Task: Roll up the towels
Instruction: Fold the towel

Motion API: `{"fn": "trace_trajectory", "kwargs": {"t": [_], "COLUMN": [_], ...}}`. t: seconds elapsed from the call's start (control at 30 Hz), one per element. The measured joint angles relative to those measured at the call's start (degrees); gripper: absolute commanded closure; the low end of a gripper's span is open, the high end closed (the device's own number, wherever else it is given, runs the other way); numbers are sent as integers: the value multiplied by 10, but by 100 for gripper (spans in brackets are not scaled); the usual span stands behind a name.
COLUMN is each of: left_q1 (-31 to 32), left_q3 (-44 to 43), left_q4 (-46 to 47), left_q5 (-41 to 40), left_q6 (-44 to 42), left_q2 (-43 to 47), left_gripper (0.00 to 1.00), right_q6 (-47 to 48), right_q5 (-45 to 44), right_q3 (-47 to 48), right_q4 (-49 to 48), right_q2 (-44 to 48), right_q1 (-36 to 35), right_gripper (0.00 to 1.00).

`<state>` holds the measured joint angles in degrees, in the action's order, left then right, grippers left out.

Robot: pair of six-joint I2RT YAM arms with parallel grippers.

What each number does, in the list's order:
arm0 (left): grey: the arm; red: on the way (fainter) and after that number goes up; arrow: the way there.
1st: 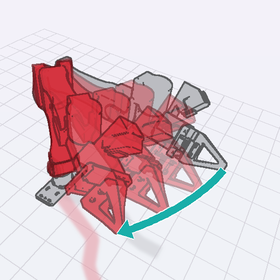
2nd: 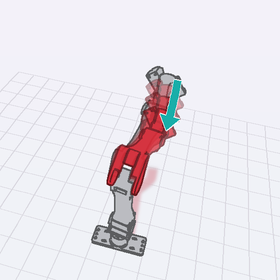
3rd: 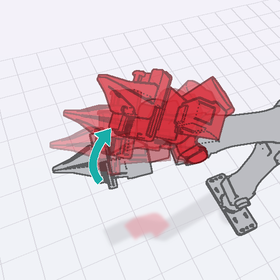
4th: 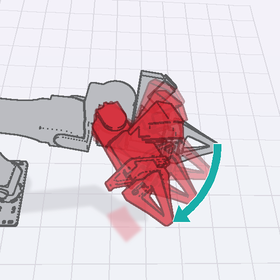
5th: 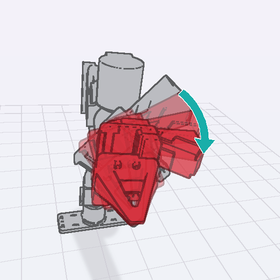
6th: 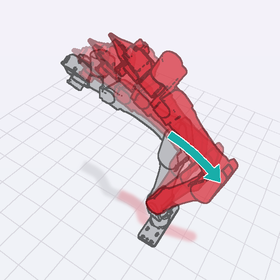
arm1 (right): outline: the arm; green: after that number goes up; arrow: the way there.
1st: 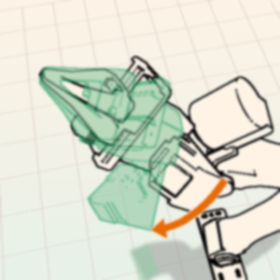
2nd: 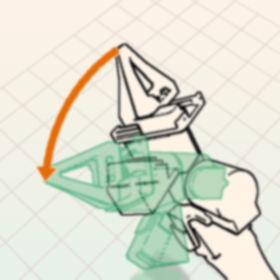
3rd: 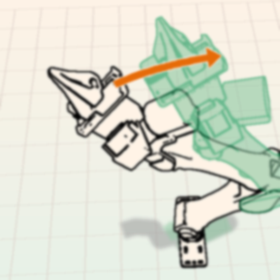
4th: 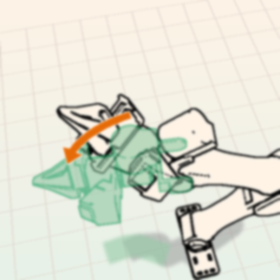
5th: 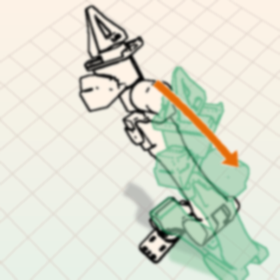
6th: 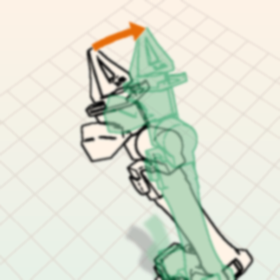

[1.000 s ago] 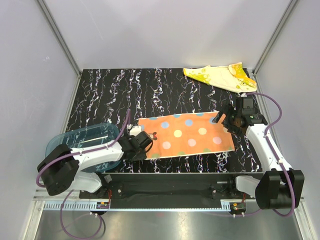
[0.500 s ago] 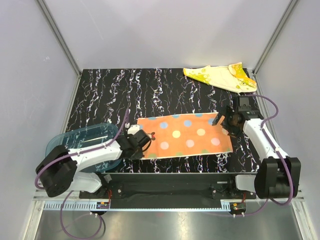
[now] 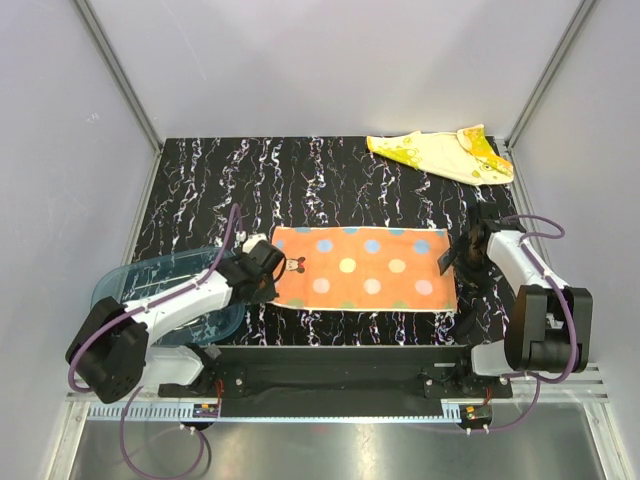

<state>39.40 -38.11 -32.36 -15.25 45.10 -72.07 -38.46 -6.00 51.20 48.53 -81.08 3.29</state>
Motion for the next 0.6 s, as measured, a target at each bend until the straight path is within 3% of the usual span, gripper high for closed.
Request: {"fn": "trace_trajectory", "kwargs": {"t": [0.3, 0.6], "left_q1": [-22, -37], "left_q3": [-2, -12], "left_q4": [22, 21], "left_q5": [30, 46], "left_q6": [-28, -38], "left_q2": [0, 6], "left_gripper": [93, 94], "right_q6": [-21, -29], "right_q5": [14, 46], "right_q3": [-38, -81], "right_q4": [9, -6], "right_q2": [7, -25], "right_q1": [0, 0], "right_gripper": [28, 39]}}
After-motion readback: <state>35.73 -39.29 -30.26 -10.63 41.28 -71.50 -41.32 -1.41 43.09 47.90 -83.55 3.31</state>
